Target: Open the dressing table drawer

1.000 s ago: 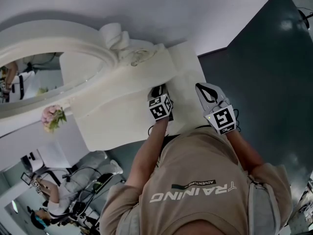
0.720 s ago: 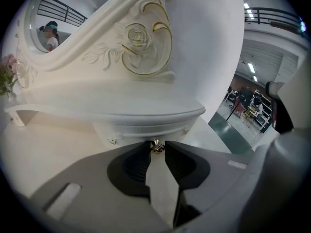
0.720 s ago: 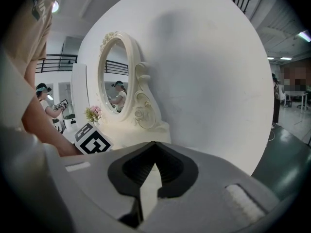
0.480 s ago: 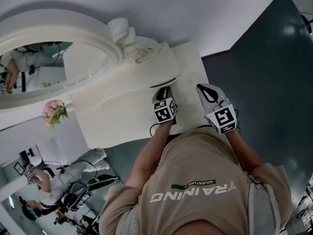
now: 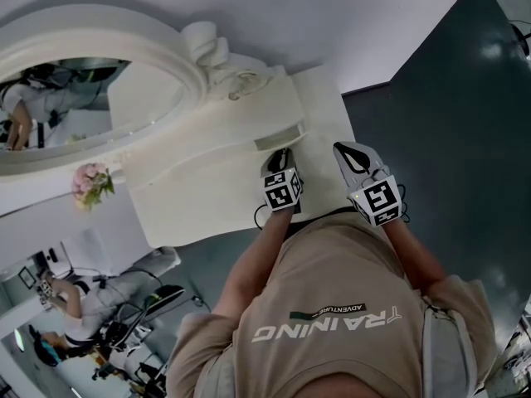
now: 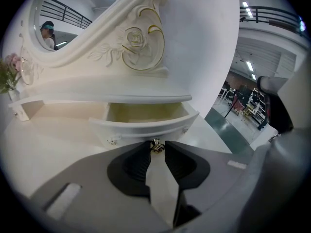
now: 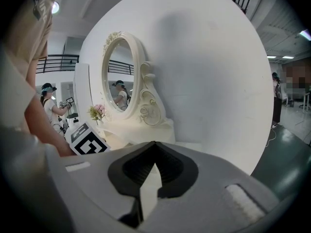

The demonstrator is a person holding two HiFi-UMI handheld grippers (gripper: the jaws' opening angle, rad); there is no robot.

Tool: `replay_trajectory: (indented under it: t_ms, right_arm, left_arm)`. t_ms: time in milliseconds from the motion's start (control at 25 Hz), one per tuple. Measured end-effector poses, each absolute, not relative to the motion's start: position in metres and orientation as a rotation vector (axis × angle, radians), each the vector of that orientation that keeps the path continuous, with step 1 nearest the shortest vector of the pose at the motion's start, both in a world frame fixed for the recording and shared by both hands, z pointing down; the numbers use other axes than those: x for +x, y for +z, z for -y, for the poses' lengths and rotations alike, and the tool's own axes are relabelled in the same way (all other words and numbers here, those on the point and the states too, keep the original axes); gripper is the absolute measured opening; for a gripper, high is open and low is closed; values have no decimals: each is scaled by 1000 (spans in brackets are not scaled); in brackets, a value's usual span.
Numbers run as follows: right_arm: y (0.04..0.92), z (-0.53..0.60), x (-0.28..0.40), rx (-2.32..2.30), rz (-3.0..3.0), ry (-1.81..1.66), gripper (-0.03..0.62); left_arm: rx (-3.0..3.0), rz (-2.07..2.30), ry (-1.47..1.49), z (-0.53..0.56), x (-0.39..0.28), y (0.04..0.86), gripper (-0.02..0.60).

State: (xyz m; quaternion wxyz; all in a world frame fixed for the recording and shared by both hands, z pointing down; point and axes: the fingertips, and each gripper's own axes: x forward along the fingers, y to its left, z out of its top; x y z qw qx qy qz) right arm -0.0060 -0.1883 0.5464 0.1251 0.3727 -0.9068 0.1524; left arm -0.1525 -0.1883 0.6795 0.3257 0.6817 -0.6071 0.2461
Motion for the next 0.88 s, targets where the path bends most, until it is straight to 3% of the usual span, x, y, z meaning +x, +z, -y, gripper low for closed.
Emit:
replay_trajectory:
  t_ms: [560, 680, 880]
  right_arm:
    - [551, 170, -6, 1063, 2633, 456, 3]
    - [552, 166, -11, 1054, 2640, 454, 3]
    - [556, 156, -20, 1027, 2635, 457, 3]
  left_arm:
    - [1798, 1585, 630, 170, -147, 680, 114]
    - [1796, 1584, 607, 163, -148, 682, 141]
    - [1789, 1580, 622, 139, -158, 682, 93]
